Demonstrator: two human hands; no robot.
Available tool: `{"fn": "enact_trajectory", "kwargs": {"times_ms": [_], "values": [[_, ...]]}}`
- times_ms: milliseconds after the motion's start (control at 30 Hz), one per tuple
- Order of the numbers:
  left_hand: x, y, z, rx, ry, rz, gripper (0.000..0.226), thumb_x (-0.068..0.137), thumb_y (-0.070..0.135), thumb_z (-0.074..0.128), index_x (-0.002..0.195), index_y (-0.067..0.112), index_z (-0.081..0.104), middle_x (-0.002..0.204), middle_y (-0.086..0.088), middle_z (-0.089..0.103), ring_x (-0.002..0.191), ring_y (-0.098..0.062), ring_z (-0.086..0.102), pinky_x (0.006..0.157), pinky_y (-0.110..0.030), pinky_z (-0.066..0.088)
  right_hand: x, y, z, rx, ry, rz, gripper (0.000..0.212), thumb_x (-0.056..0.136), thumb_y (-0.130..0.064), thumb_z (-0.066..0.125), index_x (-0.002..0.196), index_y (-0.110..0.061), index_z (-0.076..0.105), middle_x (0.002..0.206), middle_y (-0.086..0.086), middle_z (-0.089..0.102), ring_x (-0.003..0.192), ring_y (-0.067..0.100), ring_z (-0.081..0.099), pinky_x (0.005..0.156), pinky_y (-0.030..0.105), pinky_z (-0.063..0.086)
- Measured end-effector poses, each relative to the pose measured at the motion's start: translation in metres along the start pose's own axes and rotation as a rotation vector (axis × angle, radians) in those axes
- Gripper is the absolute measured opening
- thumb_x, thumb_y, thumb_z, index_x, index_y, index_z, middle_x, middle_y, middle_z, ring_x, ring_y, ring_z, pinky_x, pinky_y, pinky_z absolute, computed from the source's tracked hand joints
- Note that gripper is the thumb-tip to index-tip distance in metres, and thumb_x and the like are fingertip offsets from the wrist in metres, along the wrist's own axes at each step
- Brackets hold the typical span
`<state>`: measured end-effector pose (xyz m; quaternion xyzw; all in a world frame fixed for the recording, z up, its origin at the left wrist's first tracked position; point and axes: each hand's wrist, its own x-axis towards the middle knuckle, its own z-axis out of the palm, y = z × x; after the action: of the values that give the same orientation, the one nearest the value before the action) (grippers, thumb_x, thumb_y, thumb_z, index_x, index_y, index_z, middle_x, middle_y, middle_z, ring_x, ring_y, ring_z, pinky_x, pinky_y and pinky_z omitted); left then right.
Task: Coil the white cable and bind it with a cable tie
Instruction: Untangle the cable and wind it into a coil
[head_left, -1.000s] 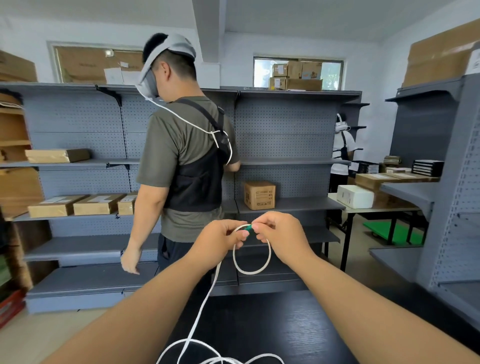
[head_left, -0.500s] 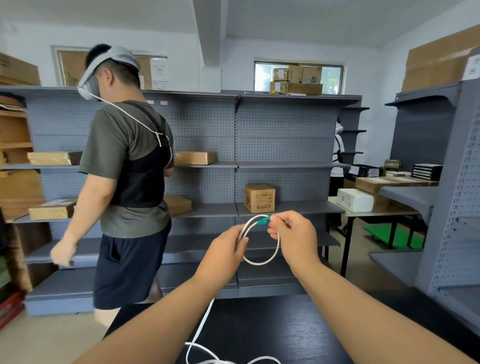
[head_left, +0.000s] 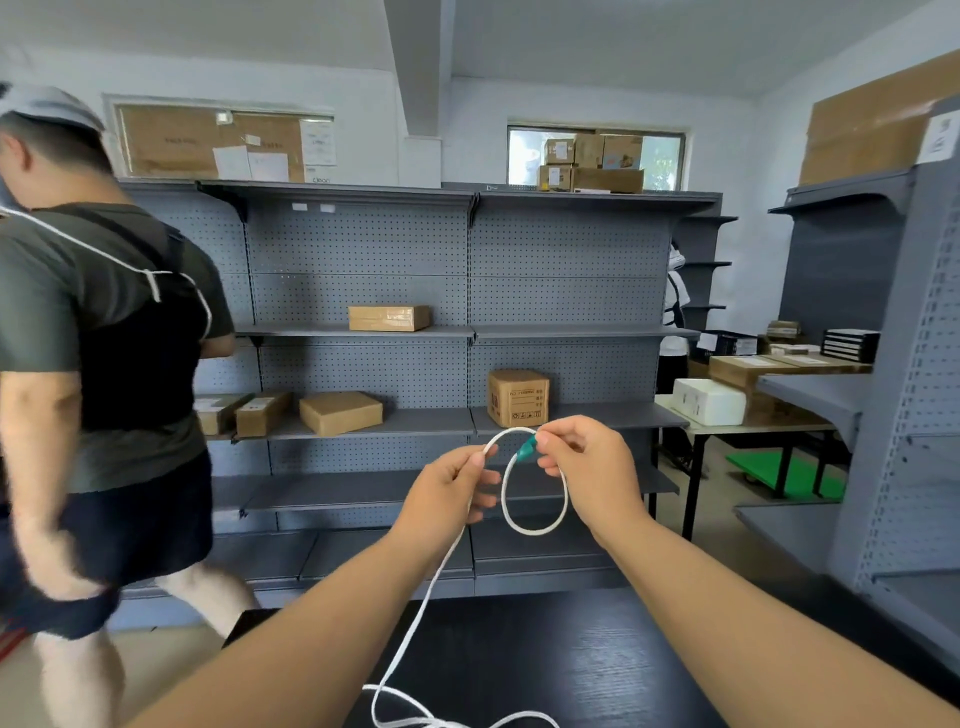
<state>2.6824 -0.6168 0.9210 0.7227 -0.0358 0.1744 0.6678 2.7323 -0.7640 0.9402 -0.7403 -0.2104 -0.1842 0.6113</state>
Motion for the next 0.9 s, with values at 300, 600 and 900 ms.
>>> {"fn": "enact_trajectory", "kwargs": {"times_ms": [300,600,900], "values": [[-0.002,-0.013,-0.001,0.101,-0.076,-0.052,0.018,0.084,0.005,0.065,0.100,0.010,0.057,0.069,0.001,0.061,0.054,-0.007,0.058,0.072,-0.027,0.054,0.007,-0.006,-0.006,0.286,-0.062,0.317,0.015,0.089,-0.017,0.061,0.099,-0.008,0.067,0.074,0.000,0.064,0.062,0.009,0.055,0.057,0.019,0.047],[0.001,-0.030,-0.013,0.227,-0.079,-0.062,0.011,0.082,0.010,0.068,0.087,0.018,0.064,0.072,0.004,0.062,0.056,-0.005,0.055,0.063,-0.021,0.049,0.015,-0.003,-0.020,0.138,-0.158,0.359,0.021,0.088,-0.031,0.061,0.080,-0.014,0.070,0.057,0.001,0.042,0.053,0.013,0.040,0.057,0.028,0.036],[-0.003,-0.031,-0.020,0.269,-0.123,-0.008,0.011,0.090,0.017,0.058,0.086,0.017,0.068,0.063,0.009,0.051,0.053,-0.006,0.042,0.053,-0.011,0.038,0.017,-0.003,-0.034,0.075,-0.308,0.262,0.013,0.087,-0.027,0.063,0.078,-0.020,0.071,0.047,-0.016,0.047,0.045,0.003,0.041,0.057,0.018,0.050]]}}
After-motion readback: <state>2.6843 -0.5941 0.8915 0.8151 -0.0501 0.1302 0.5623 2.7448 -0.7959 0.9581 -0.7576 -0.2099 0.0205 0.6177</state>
